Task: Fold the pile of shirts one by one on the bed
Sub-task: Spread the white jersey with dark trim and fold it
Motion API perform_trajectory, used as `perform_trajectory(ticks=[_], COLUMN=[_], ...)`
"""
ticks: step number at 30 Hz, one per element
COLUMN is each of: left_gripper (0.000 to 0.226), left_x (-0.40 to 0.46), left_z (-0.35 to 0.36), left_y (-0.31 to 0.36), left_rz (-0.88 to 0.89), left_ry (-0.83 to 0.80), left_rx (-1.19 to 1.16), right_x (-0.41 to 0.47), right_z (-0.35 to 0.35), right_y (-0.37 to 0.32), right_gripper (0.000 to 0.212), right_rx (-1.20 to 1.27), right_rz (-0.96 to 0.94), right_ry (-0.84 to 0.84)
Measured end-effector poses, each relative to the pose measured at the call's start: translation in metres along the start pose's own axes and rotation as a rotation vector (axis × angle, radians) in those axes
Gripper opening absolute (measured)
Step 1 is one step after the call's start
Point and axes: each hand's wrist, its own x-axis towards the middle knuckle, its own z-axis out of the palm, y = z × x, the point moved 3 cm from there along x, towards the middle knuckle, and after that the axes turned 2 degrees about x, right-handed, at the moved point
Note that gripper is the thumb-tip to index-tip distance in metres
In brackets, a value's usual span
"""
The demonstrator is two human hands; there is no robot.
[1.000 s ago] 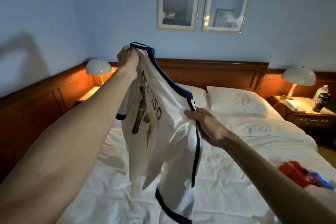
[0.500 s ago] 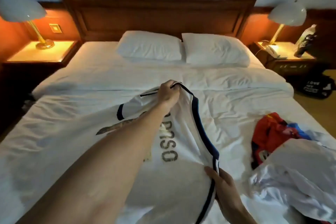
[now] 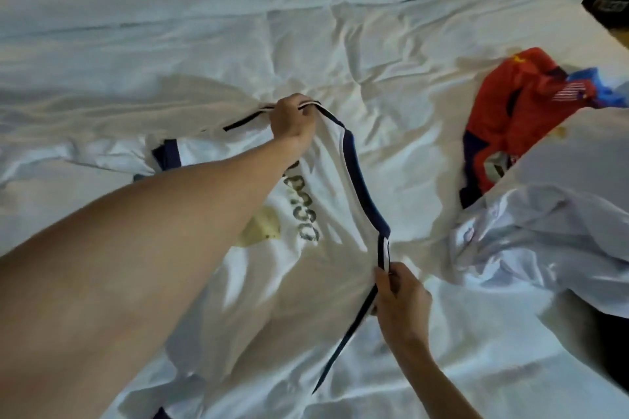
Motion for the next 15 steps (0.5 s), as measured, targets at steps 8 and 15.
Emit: perform_trajectory(ticks=[8,15], left_gripper=[0.082,0.059], left_x=[-0.031,-0.207], left_z=[0.055,0.012], left_y=[0.02,-0.078], left_rz=[0.18,0.365], left_ry=[-0.315,-0.056], left_rx=[0.067,0.204], right_x=[0.027,-0.034], right_z=[-0.042,-0.018], right_y=[0.007,0.008], right_gripper=[0.027,0.037], right_rx=[0.064,0.101], right_rz=[0.093,0.133], right_ry=[0.079,0.002])
